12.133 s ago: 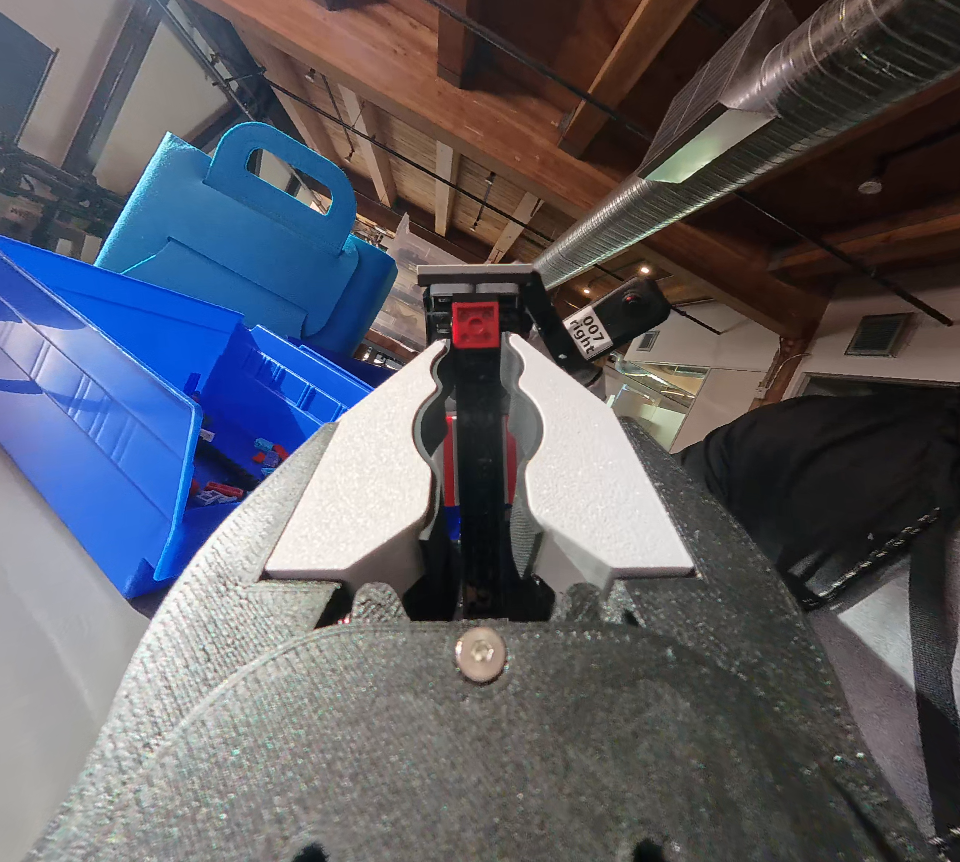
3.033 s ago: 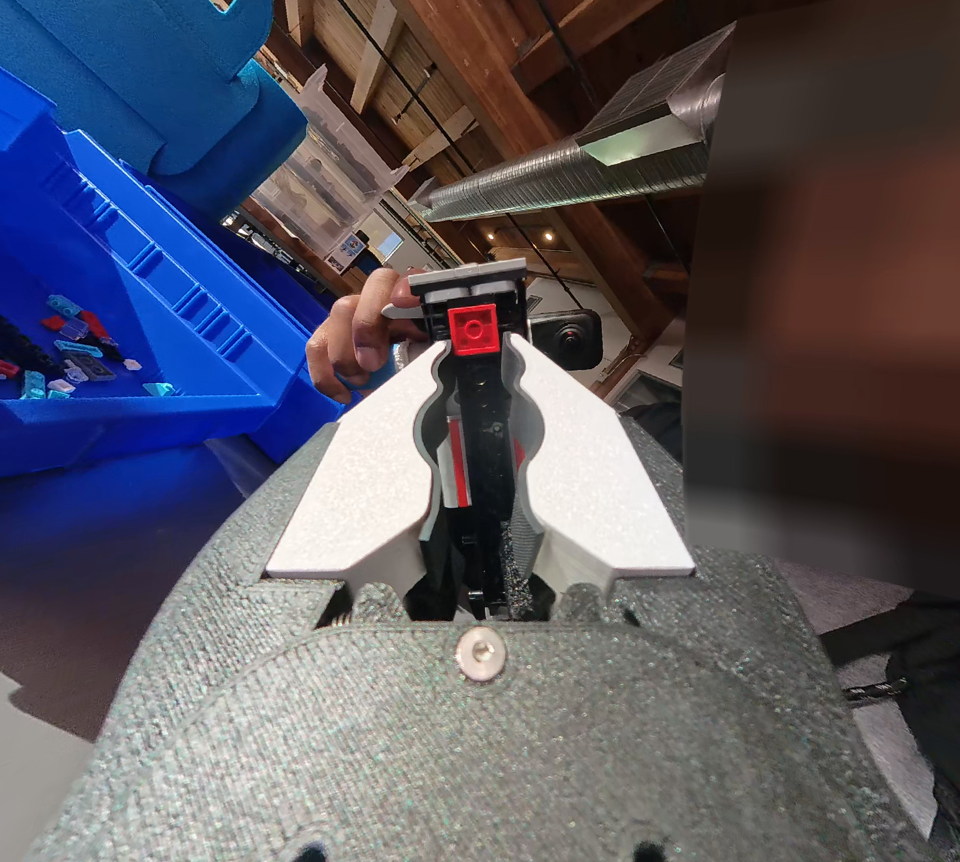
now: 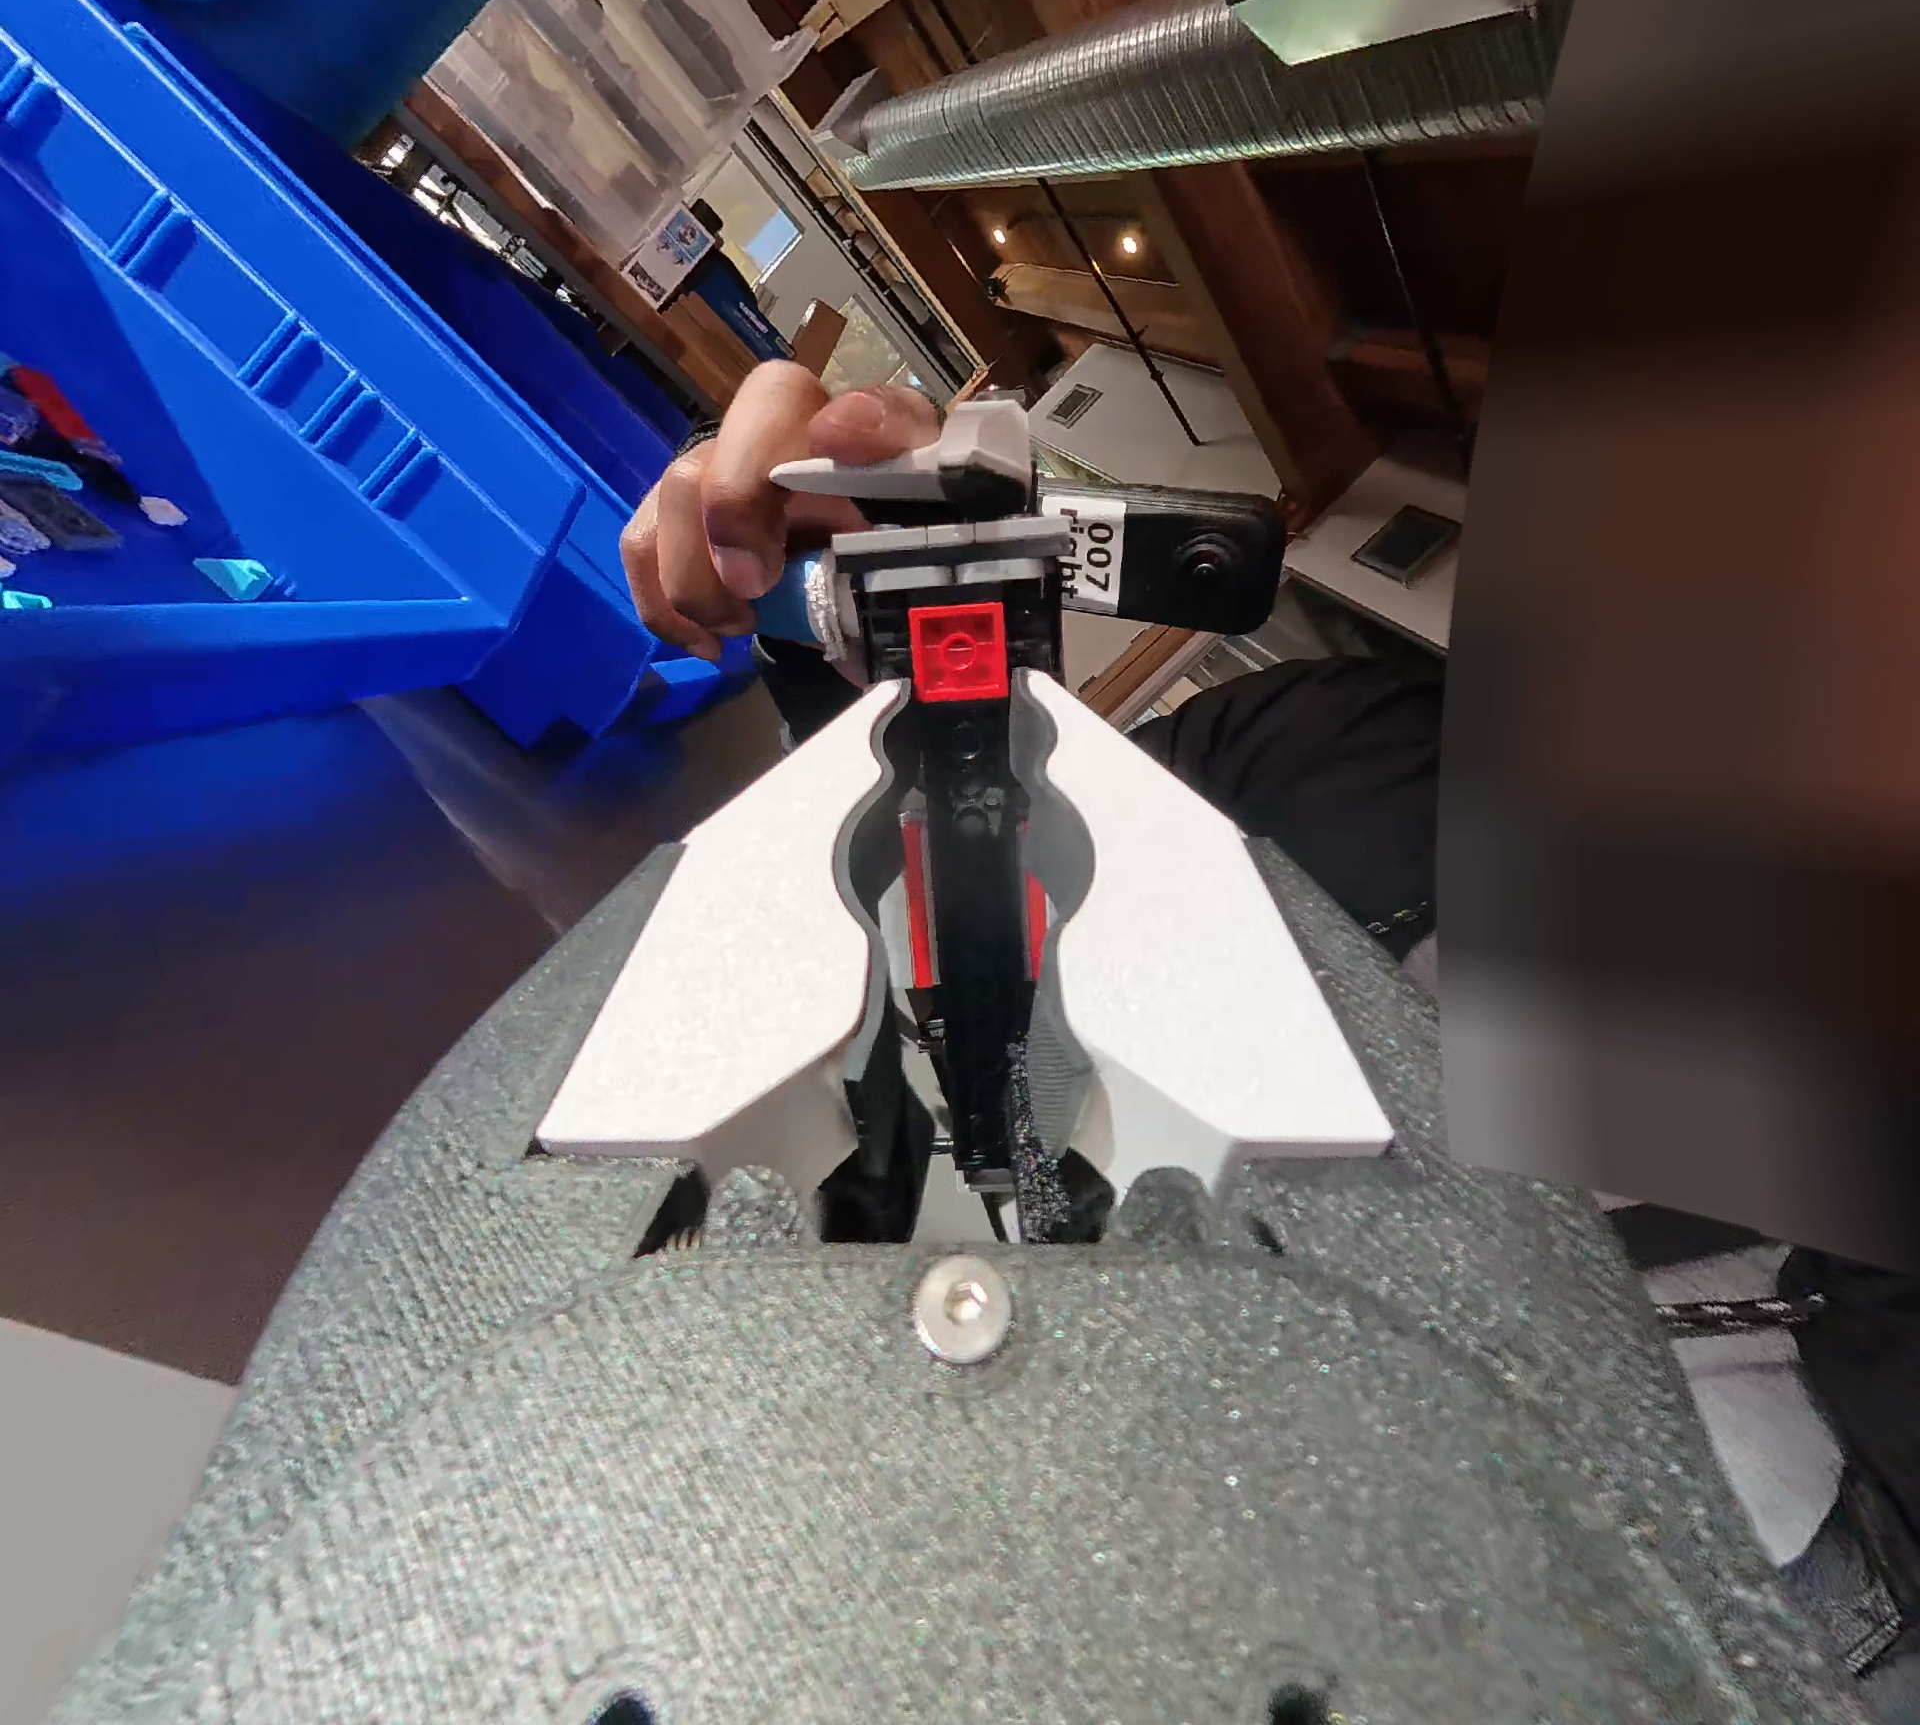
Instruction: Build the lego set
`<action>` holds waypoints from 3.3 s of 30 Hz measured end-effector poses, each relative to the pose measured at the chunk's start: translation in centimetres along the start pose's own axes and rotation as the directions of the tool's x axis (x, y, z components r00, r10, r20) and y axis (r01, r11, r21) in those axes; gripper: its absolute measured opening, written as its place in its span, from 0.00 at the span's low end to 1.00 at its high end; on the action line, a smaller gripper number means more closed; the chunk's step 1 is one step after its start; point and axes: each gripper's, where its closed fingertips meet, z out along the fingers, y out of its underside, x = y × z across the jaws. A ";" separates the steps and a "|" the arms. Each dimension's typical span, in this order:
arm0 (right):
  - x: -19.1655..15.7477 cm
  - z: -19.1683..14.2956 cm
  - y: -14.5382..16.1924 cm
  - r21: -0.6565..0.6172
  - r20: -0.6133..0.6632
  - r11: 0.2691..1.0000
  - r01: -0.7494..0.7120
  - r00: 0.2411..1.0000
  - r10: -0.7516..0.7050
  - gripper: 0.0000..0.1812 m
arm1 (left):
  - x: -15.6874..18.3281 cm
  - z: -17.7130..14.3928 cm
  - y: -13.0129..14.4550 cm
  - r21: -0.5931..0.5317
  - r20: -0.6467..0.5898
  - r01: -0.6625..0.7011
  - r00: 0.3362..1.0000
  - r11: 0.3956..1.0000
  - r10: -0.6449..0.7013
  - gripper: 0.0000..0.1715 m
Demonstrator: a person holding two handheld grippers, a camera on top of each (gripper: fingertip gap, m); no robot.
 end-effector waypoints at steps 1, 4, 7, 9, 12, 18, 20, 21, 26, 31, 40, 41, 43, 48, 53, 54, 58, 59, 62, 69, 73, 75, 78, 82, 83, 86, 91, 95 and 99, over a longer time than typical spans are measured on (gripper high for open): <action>0.0 0.1 0.2 -0.006 0.003 1.000 -0.006 1.000 0.006 0.62 | 0.0 0.0 0.0 0.003 0.000 0.014 1.000 1.000 -0.014 0.09; -0.1 0.4 0.6 -0.018 -0.002 1.000 -0.007 1.000 0.007 0.59 | -0.1 -0.1 -0.1 0.010 0.002 0.048 0.999 0.999 -0.048 0.09; -0.1 0.5 0.5 -0.001 0.003 0.999 -0.038 0.999 0.038 0.58 | -0.1 -0.1 -0.2 0.018 -0.002 0.073 0.997 0.997 -0.072 0.09; -0.1 0.5 0.5 0.008 0.012 0.998 -0.064 0.998 0.064 0.58 | -0.2 -0.2 -0.3 0.022 -0.001 0.080 0.997 0.997 -0.080 0.09; -0.2 0.5 0.7 0.000 0.021 0.998 -0.061 0.998 0.061 0.58 | -0.3 -0.1 -0.2 0.020 0.003 0.089 0.996 0.996 -0.089 0.09; -0.3 0.5 0.9 -0.008 0.034 0.998 -0.069 0.997 0.069 0.58 | -0.5 -0.2 -0.1 0.023 -0.001 0.101 0.995 0.995 -0.101 0.09; -0.3 0.5 0.7 -0.004 0.035 0.997 -0.076 0.996 0.076 0.58 | -0.5 -0.2 -0.2 0.024 -0.005 0.103 0.995 0.994 -0.103 0.08; -0.3 0.5 0.7 -0.005 0.034 0.997 -0.072 0.997 0.072 0.57 | -0.5 -0.2 -0.2 0.024 -0.003 0.100 0.995 0.995 -0.099 0.08; -0.2 0.6 1.0 -0.024 0.027 0.998 -0.063 0.998 0.064 0.58 | -0.7 -0.3 -0.3 0.033 -0.002 0.096 0.995 0.995 -0.096 0.09; 1.1 0.4 1.0 -0.049 -0.056 0.998 -0.050 0.997 0.047 0.58 | -0.7 -0.9 -1.2 0.087 -0.022 0.088 0.996 0.992 -0.087 0.09; 1.0 -0.3 0.6 -0.054 -0.061 0.998 0.017 0.998 -0.020 0.53 | -0.4 -1.0 -1.6 0.107 -0.032 0.064 0.998 0.992 -0.060 0.09; 1.1 -0.3 0.5 -0.049 -0.064 0.999 0.016 0.998 -0.019 0.52 | -0.4 -1.0 -1.6 0.107 -0.031 0.061 0.998 0.992 -0.058 0.09; 1.1 -0.3 0.5 -0.043 -0.069 0.999 0.020 0.997 -0.023 0.52 | -0.4 -0.9 -1.6 0.110 -0.031 0.059 0.998 0.992 -0.056 0.09; 1.1 -0.4 0.2 -0.008 -0.070 1.000 0.010 0.997 -0.011 0.52 | -0.3 -0.9 -1.7 0.115 -0.038 0.067 0.997 0.991 -0.063 0.09; 1.0 -0.4 0.2 0.010 -0.061 1.000 -0.003 0.998 0.003 0.51 | -0.3 -0.8 -1.6 0.115 -0.035 0.072 0.997 0.991 -0.068 0.09; 1.0 -0.4 0.1 0.015 -0.059 1.000 -0.008 0.998 0.009 0.51 | -0.4 -0.8 -1.6 0.115 -0.035 0.073 0.997 0.991 -0.069 0.09; 0.8 -0.6 0.1 0.020 -0.046 1.000 -0.005 0.999 0.006 0.51 | -0.4 -0.7 -1.4 0.110 -0.039 0.078 0.996 0.991 -0.074 0.09; 0.8 -0.6 0.1 0.019 -0.045 1.000 -0.006 0.999 0.007 0.51 | -0.4 -0.7 -1.4 0.110 -0.041 0.079 0.996 0.991 -0.075 0.09; 0.9 -0.5 0.4 -0.005 -0.050 1.000 0.007 0.999 -0.007 0.51 | -0.6 -0.8 -1.4 0.113 -0.034 0.074 0.997 0.991 -0.070 0.09; 1.5 -0.9 0.2 -0.008 -0.070 1.000 -0.016 0.997 0.016 0.54 | -0.2 -0.9 -1.8 0.119 -0.033 0.059 0.998 0.991 -0.056 0.09; 1.2 -0.8 0.3 -0.020 -0.070 0.999 0.025 0.997 -0.026 0.51 | -0.4 -1.0 -1.8 0.123 -0.032 0.069 0.997 0.990 -0.065 0.09; 1.2 -0.8 0.3 -0.009 -0.066 1.000 0.020 0.998 -0.020 0.50 | -0.5 -1.0 -1.7 0.122 -0.033 0.073 0.997 0.990 -0.069 0.09; 1.1 -0.9 -0.1 0.024 -0.056 1.000 -0.005 0.998 0.007 0.49 | -0.3 -0.9 -1.7 0.123 -0.055 0.089 0.995 0.988 -0.083 0.09; 0.9 -0.8 0.4 0.005 -0.053 1.000 0.010 0.999 -0.010 0.49 | -0.7 -1.0 -1.5 0.114 -0.040 0.079 0.996 0.990 -0.075 0.09; 0.8 -0.8 0.3 0.009 -0.050 1.000 0.010 0.999 -0.009 0.49 | -0.7 -1.0 -1.4 0.111 -0.041 0.078 0.996 0.991 -0.073 0.09; 0.8 -0.8 0.3 0.012 -0.048 1.000 0.013 0.999 -0.013 0.49 | -0.6 -0.9 -1.4 0.109 -0.042 0.074 0.997 0.991 -0.070 0.09; 1.2 -0.7 -0.1 0.021 -0.063 0.999 -0.035 0.997 0.036 0.50 | -0.1 -1.1 -1.9 0.120 -0.020 -0.005 1.000 0.993 0.008 0.10; 1.7 -1.4 0.4 -0.018 -0.052 0.994 -0.109 0.993 0.107 0.59 | -0.1 -1.4 -2.1 0.093 0.061 -0.202 0.978 0.975 0.197 0.10; 2.8 -2.6 0.0 0.005 -0.043 0.965 -0.262 0.964 0.262 0.53 | 0.8 -1.9 -2.7 0.084 0.114 -0.424 0.903 0.902 0.415 0.10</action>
